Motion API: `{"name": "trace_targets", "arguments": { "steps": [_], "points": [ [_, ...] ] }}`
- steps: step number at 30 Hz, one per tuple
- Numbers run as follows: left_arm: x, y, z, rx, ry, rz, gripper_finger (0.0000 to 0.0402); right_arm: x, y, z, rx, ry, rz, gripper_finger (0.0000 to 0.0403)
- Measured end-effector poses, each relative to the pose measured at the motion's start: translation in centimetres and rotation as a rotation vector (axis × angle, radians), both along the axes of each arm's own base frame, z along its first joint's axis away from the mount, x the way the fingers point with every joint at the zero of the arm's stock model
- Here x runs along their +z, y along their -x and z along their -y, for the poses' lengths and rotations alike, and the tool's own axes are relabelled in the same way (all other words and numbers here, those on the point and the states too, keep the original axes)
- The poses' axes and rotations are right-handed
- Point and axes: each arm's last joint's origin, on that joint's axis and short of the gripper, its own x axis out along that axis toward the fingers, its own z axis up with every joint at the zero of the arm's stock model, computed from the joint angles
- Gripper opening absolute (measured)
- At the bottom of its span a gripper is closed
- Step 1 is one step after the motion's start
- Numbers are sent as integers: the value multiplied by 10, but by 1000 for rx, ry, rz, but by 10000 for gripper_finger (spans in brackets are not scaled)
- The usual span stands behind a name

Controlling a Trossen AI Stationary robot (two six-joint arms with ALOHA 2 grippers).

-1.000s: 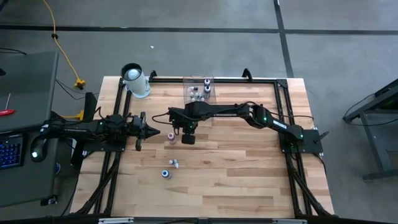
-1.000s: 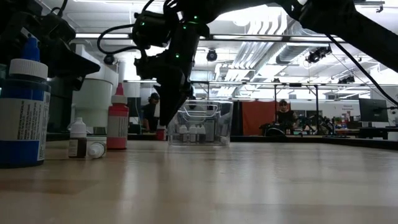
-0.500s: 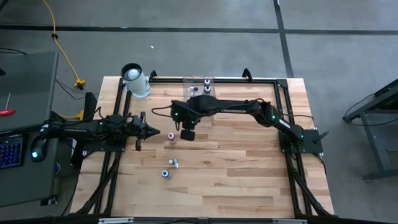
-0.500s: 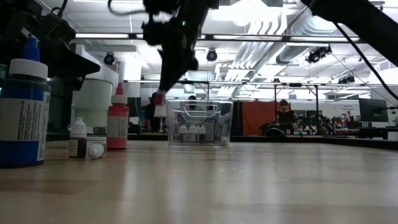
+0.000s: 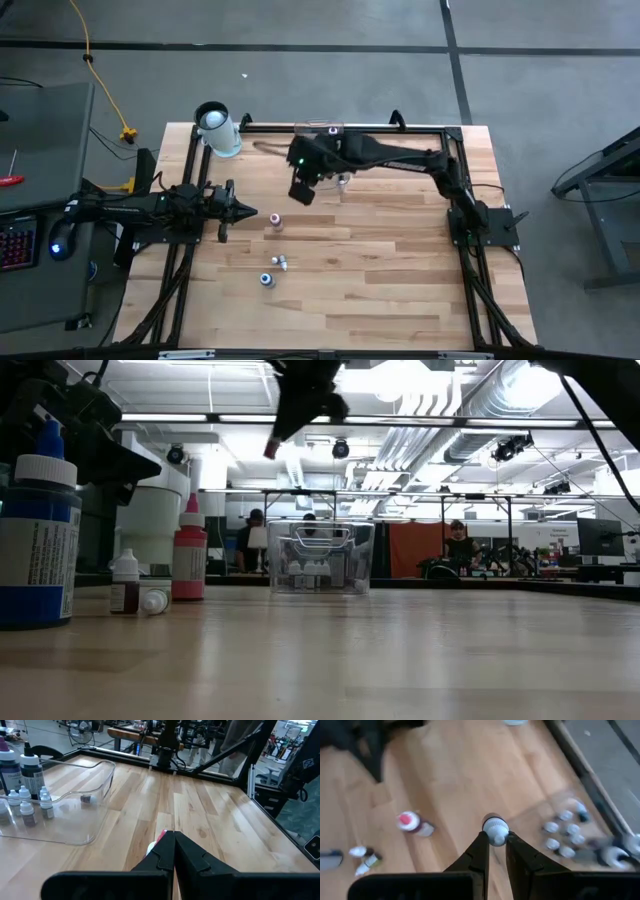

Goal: Pick & Place food coloring
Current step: Put the small red food coloring bottle into the container

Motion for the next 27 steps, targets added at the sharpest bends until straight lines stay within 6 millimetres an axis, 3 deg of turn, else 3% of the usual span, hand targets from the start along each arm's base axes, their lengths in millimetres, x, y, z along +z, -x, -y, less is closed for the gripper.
{"name": "trace_targets", "arguments": {
  "steps": [5, 9, 18, 27],
  "points": [
    [0, 0, 0, -1, 0, -1, 1, 11, 19, 25, -203, -64, -2, 35],
    [0, 0, 0, -1, 0, -1, 1, 6, 34, 44, -332, -113, -91, 35],
    [0, 0, 0, -1, 0, 0, 1, -1, 53, 68, -424, -176, -227, 35],
    [0, 0, 0, -2, 0, 0, 1, -50, 37, 83, -424, -291, -222, 35]
  ]
}}
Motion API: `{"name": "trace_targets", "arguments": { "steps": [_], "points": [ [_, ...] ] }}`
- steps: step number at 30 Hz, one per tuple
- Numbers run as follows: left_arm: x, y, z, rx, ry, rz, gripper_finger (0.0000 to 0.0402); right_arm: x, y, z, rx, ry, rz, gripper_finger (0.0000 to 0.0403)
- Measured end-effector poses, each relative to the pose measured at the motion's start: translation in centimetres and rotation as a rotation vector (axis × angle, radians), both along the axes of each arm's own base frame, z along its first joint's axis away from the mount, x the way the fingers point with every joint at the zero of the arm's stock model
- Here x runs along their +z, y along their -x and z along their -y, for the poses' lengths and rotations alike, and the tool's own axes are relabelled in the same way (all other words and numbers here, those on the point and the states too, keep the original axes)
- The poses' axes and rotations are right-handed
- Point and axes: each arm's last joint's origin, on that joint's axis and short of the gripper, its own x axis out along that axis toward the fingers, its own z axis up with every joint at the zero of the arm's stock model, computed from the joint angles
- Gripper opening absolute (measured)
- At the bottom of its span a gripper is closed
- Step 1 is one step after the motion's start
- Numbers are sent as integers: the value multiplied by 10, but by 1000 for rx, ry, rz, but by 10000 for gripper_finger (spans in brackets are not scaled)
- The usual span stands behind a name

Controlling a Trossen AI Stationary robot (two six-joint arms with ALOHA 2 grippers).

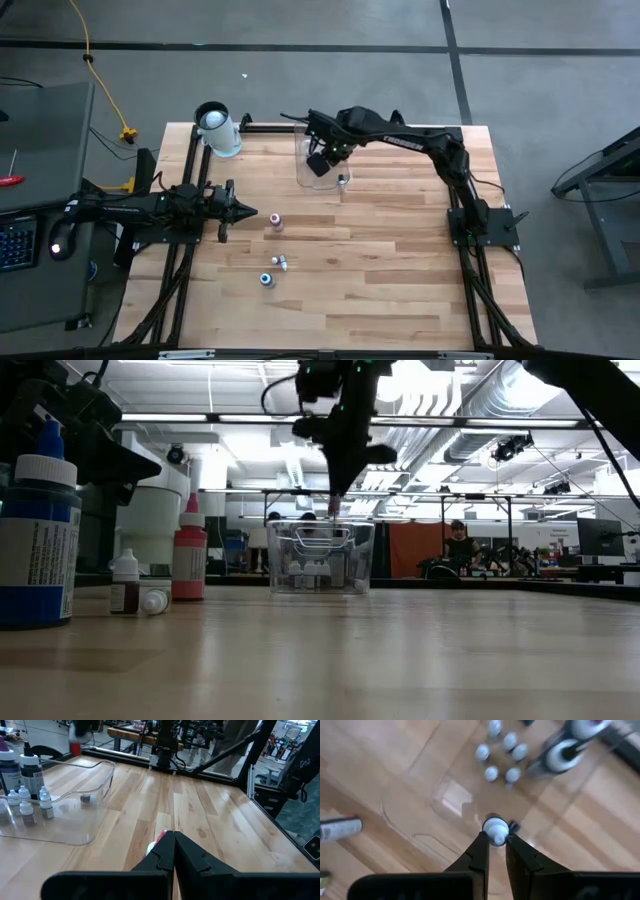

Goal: Pick & Place food coloring
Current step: Put the small red food coloring bottle into the container

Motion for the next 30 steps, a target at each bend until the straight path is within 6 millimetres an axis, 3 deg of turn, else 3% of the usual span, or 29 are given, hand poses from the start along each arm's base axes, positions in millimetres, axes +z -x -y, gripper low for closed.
{"name": "trace_targets", "arguments": {
  "steps": [6, 12, 30],
  "points": [
    [0, 0, 0, 0, 0, 0, 1, -45, -9, 0, 18, -43, 24, 35],
    [0, 0, 0, 1, 0, 0, 1, -71, -15, 2, 72, -15, 82, 35],
    [0, 0, 0, 1, 0, 0, 1, -90, -42, 14, 96, -14, 121, 36]
  ]
}}
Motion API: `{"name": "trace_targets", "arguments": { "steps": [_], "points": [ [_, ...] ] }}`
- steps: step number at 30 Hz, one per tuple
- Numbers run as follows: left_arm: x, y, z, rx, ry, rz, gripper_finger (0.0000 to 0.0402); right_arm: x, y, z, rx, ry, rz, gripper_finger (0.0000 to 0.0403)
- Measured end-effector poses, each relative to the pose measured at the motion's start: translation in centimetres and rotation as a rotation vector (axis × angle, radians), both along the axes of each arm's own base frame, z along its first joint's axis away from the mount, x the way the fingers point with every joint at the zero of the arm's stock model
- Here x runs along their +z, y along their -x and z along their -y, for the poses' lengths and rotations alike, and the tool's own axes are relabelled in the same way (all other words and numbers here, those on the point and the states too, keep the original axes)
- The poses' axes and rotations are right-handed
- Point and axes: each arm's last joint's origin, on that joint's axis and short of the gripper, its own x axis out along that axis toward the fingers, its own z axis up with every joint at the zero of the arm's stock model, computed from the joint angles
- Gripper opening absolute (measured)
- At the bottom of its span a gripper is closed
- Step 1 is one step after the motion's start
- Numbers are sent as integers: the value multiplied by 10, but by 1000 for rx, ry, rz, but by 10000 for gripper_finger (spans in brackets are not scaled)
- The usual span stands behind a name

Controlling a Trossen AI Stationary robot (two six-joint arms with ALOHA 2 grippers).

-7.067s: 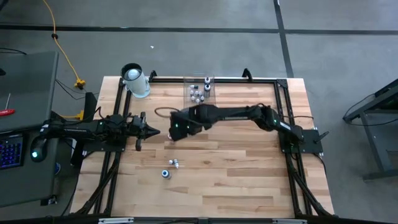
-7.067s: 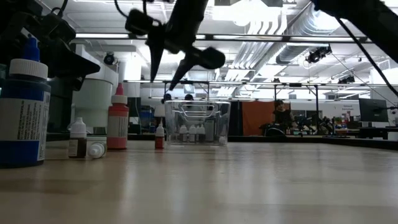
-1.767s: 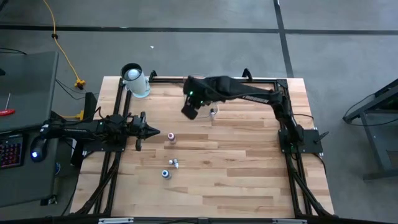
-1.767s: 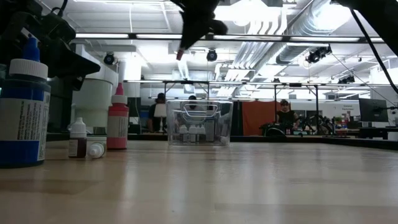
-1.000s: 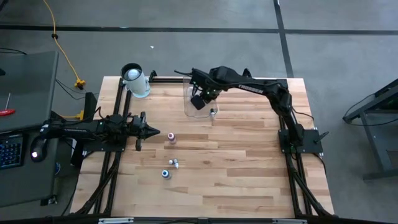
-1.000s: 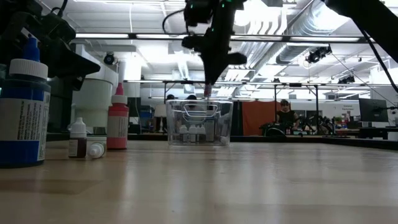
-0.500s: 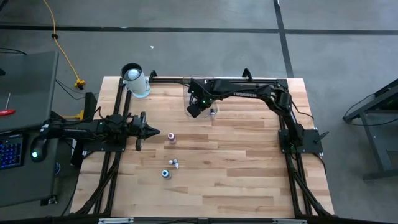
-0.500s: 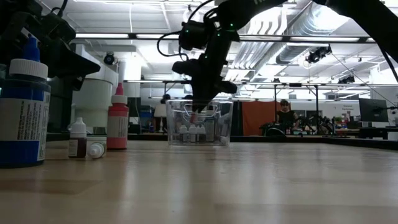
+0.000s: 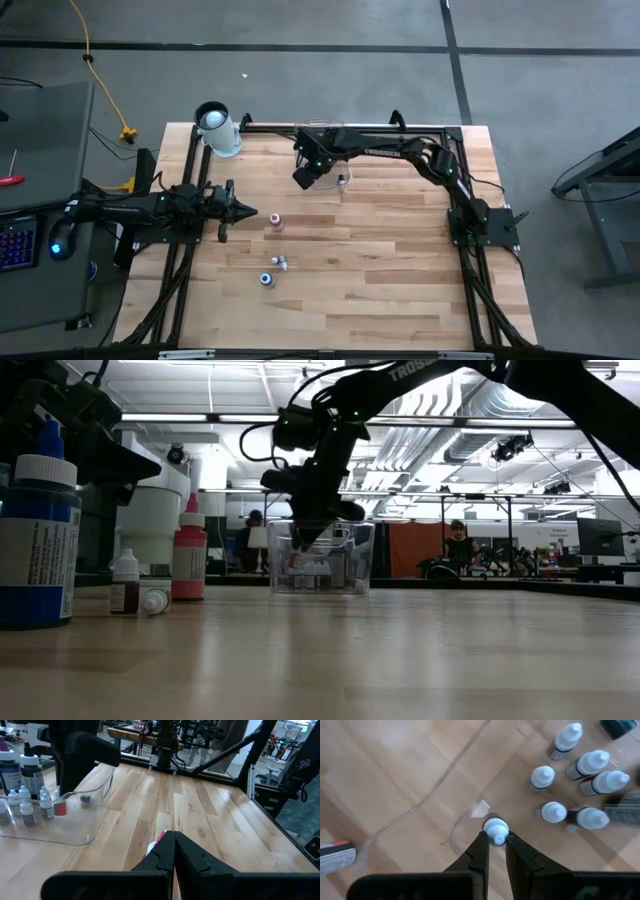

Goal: Pick & Place food coloring
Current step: Put the small red food coloring bottle into the container

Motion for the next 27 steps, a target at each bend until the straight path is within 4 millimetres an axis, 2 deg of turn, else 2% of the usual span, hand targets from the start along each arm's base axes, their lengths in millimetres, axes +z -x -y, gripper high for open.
{"name": "trace_targets", "arguments": {
  "steps": [10, 20, 27],
  "points": [
    [0, 0, 0, 0, 0, 0, 1, -2, 4, 13, -79, -1, 0, 36],
    [0, 0, 0, 0, 0, -2, 1, -18, -3, 20, -78, -28, 31, 35],
    [0, 0, 0, -2, 0, -3, 1, -19, -1, 23, -87, -8, 10, 64]
  ]
}}
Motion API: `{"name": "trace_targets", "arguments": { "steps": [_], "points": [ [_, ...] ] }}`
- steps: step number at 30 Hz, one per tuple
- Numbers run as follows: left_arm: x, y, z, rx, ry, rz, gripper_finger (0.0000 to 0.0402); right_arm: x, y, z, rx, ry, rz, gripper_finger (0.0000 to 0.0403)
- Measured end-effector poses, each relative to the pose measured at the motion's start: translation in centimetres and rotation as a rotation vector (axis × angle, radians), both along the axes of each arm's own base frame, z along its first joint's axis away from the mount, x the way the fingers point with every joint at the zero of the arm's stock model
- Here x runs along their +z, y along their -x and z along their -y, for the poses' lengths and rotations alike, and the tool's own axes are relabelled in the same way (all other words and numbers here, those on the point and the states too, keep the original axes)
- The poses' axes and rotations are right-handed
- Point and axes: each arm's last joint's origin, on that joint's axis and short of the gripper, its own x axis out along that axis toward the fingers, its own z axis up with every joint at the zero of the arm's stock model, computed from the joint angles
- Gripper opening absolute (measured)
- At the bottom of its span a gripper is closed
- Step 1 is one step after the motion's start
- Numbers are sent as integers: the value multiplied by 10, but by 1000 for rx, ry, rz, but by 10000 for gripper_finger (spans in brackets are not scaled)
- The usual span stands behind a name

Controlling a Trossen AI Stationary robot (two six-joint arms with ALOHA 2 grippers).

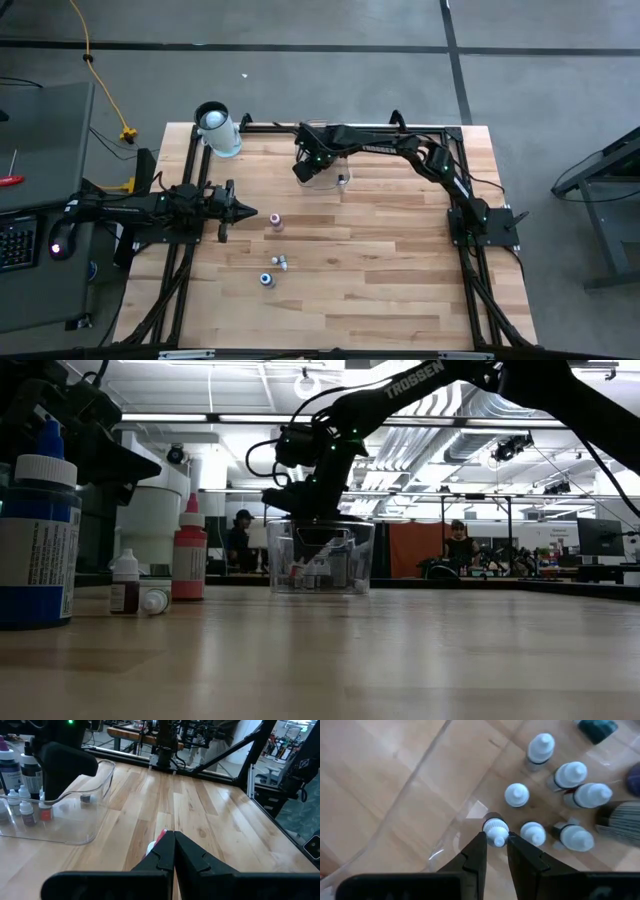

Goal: Pick & Place food coloring
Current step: Put the small red food coloring bottle into the container, then put the small violet food coloring bottle into the container

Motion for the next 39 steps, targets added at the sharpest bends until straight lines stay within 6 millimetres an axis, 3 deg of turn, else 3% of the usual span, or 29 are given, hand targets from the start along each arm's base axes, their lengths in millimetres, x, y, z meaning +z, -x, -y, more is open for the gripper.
{"name": "trace_targets", "arguments": {
  "steps": [13, 25, 39],
  "points": [
    [0, 0, 0, 0, 0, -2, 1, 0, 1, 0, 20, 7, -7, 72],
    [0, 0, 0, 0, 0, -2, 1, 3, 0, 0, 38, 14, 5, 142],
    [0, 0, 0, 2, 0, 1, 1, 55, -2, -12, 92, 36, 29, 156]
  ]
}}
